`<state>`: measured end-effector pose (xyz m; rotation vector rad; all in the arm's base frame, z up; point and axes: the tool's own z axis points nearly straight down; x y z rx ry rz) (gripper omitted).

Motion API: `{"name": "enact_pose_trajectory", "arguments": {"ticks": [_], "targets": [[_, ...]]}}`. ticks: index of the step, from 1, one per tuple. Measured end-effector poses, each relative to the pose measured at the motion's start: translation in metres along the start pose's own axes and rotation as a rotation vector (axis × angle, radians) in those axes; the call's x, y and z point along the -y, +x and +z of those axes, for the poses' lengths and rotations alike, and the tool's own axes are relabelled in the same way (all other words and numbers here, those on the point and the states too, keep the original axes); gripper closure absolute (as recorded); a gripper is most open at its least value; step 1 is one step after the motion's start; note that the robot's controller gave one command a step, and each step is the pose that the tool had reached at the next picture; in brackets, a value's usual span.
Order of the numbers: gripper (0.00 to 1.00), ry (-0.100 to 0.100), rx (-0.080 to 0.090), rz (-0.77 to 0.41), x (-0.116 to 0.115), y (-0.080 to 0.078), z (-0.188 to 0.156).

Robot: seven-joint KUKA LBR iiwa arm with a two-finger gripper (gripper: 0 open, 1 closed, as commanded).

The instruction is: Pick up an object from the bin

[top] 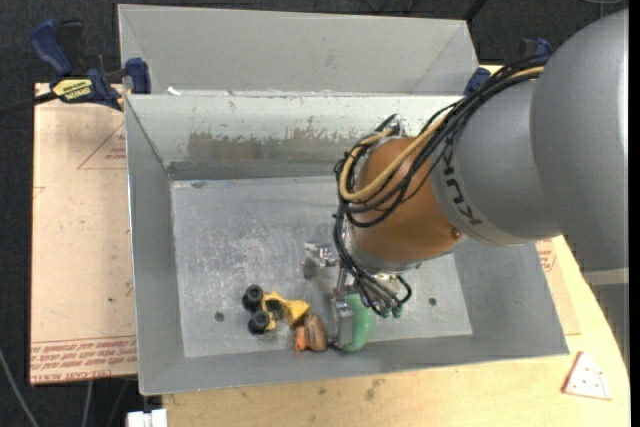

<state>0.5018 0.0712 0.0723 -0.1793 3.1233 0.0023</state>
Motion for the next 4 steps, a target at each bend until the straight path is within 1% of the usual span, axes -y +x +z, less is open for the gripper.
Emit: {"name": "enact_pose_trajectory", "arguments": {"ticks": [1,2,3,4], "targets": [[0.00,-0.002,-0.012,-0.189,-0.014,-0.019,0.003],[0.00,-0.001,-0.011,-0.214,-0.043,-0.037,0.001],[0.00,-0.003,-0.012,-0.362,-0.065,-0.023,0.002],[0.00,-0.004,-0.013,-0.576,-0.072,-0.017,0.002]]}}
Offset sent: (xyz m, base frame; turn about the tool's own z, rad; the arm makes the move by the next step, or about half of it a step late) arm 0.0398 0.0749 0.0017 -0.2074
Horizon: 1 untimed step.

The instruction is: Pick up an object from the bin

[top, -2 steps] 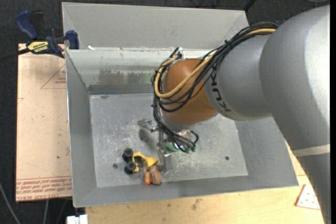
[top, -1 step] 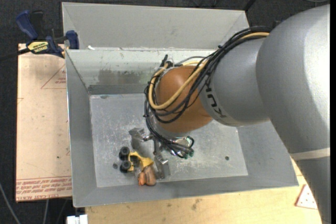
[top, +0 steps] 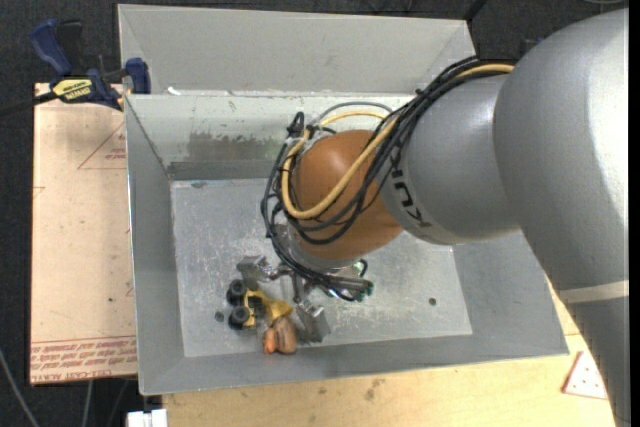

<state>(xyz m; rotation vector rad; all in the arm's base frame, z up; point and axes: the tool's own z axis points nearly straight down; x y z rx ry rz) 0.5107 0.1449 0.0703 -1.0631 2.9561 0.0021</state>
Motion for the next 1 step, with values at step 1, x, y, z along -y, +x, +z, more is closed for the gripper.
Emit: {"name": "enact_pose_trajectory", "arguments": {"ticks": [1], "targets": [[1.00,0.000,0.003,0.211,-0.0503,-0.0120,0.0003]]}}
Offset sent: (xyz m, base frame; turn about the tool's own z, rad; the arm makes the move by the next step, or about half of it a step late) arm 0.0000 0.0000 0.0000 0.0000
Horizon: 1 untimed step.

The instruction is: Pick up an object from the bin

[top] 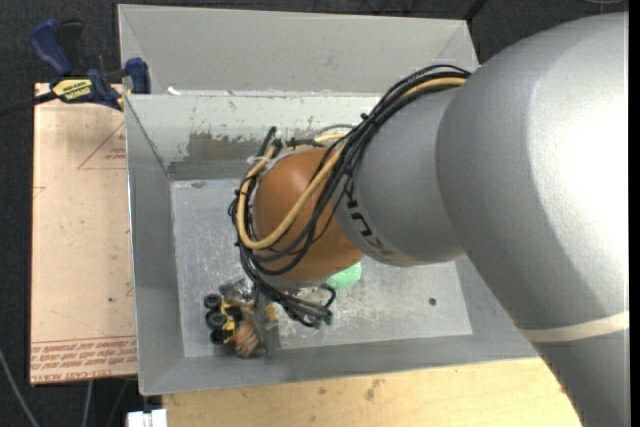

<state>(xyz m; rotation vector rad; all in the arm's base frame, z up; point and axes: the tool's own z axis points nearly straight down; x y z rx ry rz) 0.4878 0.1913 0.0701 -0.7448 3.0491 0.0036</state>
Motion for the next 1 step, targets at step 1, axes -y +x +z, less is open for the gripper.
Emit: {"name": "enact_pose_trajectory", "arguments": {"ticks": [1], "targets": [[1.00,0.000,0.000,0.000,0.0001,0.0000,0.0000]]}}
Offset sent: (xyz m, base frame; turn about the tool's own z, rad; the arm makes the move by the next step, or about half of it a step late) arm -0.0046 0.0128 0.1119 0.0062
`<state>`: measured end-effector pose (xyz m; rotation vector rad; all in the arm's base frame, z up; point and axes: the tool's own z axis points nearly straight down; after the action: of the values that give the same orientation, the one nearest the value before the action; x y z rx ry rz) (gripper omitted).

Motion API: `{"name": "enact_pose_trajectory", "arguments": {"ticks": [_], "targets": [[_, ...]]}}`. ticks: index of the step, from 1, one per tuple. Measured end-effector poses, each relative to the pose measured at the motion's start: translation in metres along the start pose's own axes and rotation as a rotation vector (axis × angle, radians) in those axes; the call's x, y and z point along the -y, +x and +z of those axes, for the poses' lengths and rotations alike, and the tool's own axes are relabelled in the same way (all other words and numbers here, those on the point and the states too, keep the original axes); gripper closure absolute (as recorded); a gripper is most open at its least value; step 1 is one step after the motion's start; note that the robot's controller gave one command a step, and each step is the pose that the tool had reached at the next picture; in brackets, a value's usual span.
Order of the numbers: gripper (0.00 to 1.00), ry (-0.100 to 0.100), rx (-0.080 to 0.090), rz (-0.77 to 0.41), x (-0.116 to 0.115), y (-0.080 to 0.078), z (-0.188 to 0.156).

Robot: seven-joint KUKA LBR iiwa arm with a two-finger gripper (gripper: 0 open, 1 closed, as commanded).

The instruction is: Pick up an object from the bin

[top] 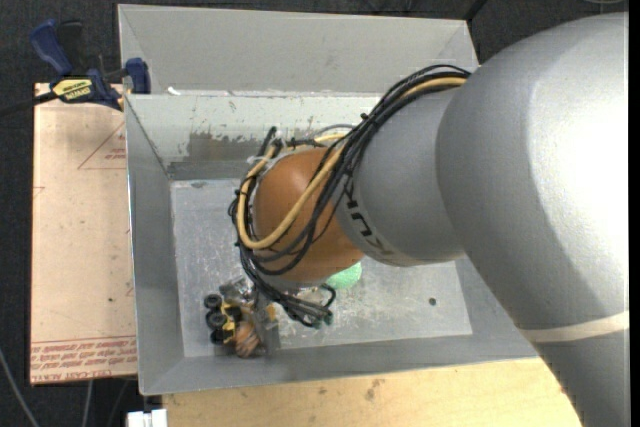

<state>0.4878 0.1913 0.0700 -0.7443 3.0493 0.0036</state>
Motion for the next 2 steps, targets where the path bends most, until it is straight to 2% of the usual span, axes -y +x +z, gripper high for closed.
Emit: {"name": "enact_pose_trajectory", "arguments": {"ticks": [1,2], "targets": [[1.00,0.000,-0.011,0.001,-0.006,0.002,-0.043],[1.00,0.001,0.007,0.012,-0.007,-0.018,-0.053]]}}
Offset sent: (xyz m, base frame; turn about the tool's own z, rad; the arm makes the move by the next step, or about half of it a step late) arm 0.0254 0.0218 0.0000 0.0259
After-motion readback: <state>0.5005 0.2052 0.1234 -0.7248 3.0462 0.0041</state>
